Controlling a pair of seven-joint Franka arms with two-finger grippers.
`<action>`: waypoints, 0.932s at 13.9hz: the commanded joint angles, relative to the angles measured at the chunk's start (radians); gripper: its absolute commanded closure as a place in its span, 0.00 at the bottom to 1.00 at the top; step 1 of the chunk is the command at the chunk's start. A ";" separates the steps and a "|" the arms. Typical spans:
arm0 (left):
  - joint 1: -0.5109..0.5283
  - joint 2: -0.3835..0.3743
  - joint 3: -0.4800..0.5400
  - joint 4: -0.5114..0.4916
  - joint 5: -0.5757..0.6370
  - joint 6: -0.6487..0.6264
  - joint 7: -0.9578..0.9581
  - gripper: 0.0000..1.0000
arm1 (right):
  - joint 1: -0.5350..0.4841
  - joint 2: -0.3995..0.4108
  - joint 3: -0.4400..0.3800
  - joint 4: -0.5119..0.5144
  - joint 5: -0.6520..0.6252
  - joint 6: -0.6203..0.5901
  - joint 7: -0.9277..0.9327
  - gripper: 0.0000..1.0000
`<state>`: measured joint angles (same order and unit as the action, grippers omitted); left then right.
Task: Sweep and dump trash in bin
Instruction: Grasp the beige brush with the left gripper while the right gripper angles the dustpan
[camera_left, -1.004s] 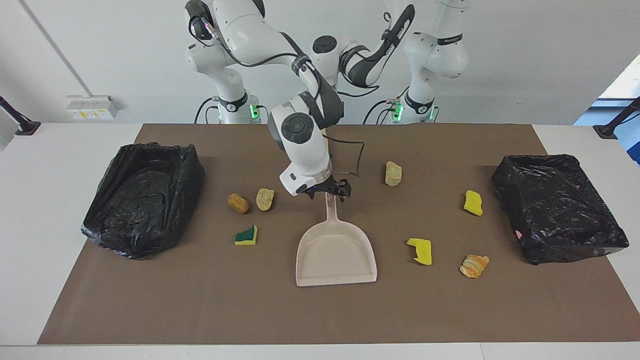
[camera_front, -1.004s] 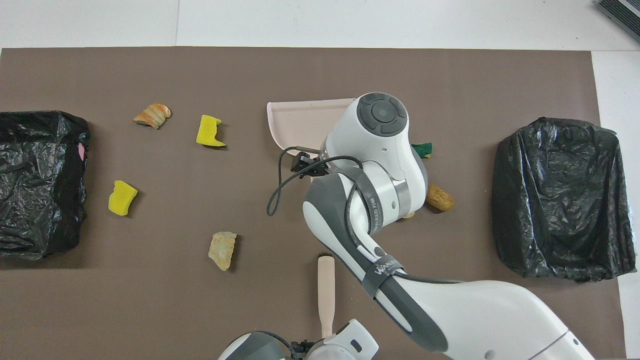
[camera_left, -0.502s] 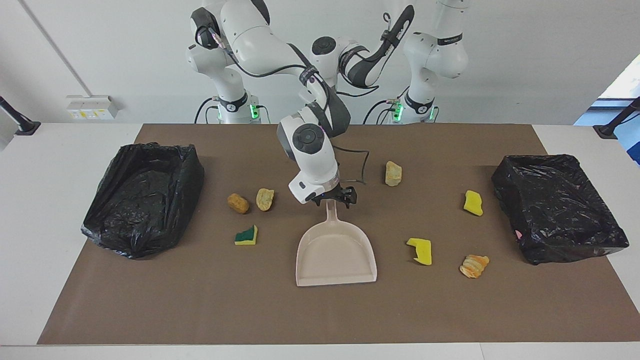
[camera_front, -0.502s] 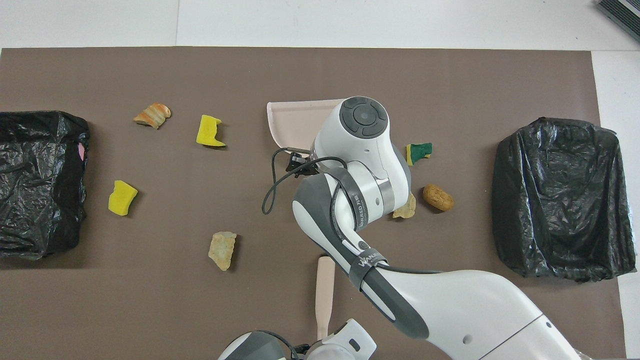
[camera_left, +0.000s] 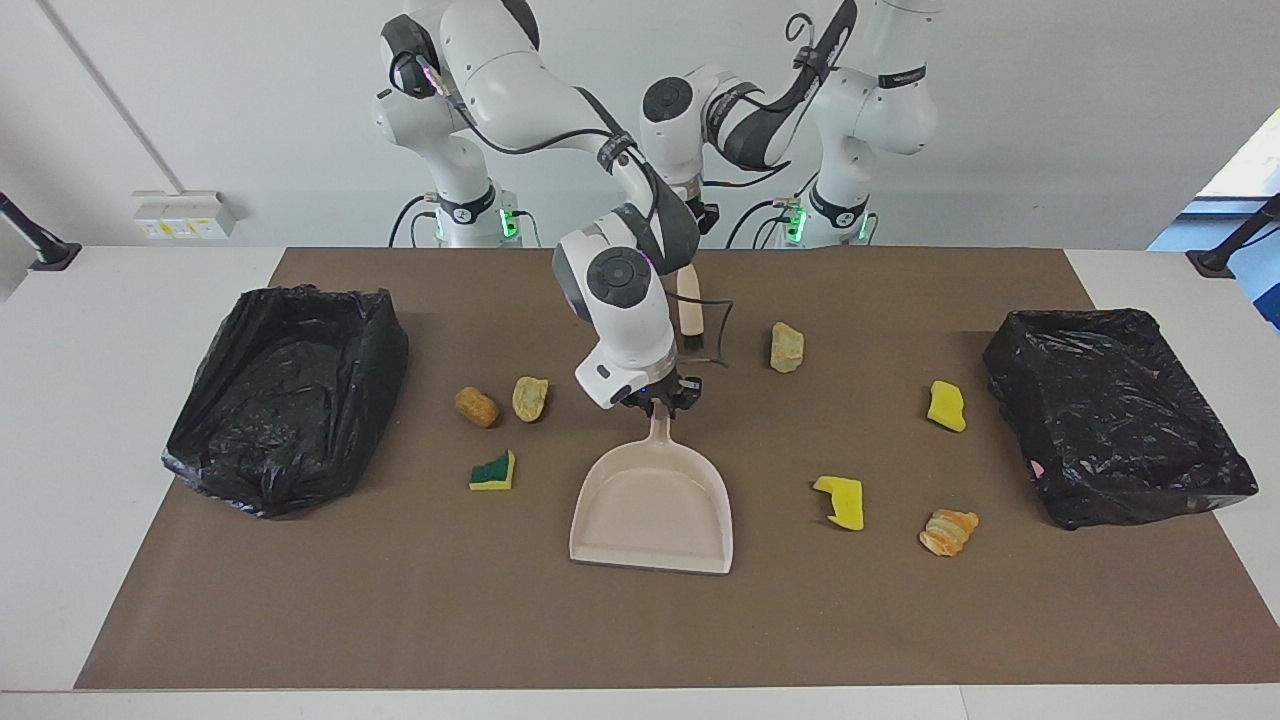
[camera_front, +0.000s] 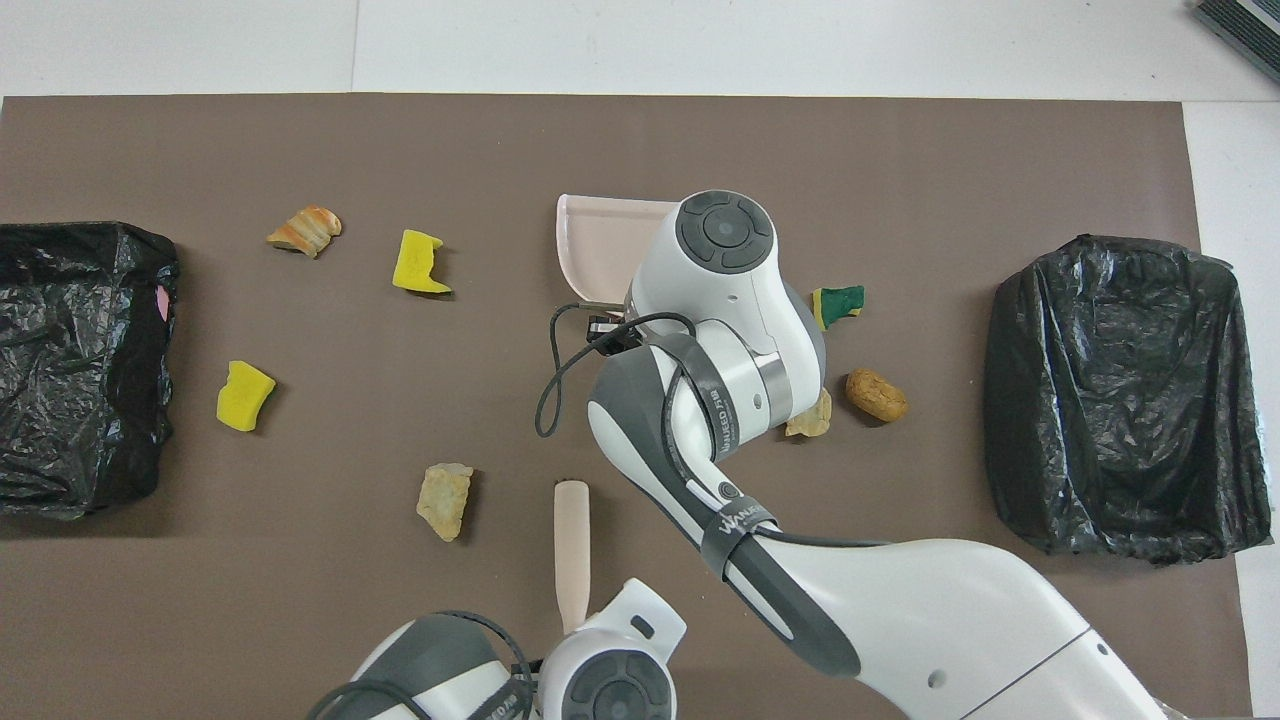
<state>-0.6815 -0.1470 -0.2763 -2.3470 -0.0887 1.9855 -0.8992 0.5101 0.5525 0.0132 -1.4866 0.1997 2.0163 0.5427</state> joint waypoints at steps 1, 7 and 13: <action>0.176 -0.045 -0.004 0.015 0.034 -0.060 0.154 1.00 | -0.018 -0.019 -0.001 0.017 -0.022 -0.070 -0.069 1.00; 0.287 -0.117 -0.006 -0.014 0.041 -0.241 0.304 1.00 | -0.120 -0.186 0.004 -0.029 0.024 -0.215 -0.577 1.00; 0.246 -0.143 -0.007 -0.082 -0.048 -0.056 0.328 1.00 | -0.119 -0.259 0.002 -0.136 -0.146 -0.291 -1.082 1.00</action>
<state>-0.4213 -0.2502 -0.2929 -2.3516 -0.1012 1.8625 -0.5986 0.3939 0.3361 0.0086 -1.5644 0.1044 1.7300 -0.4021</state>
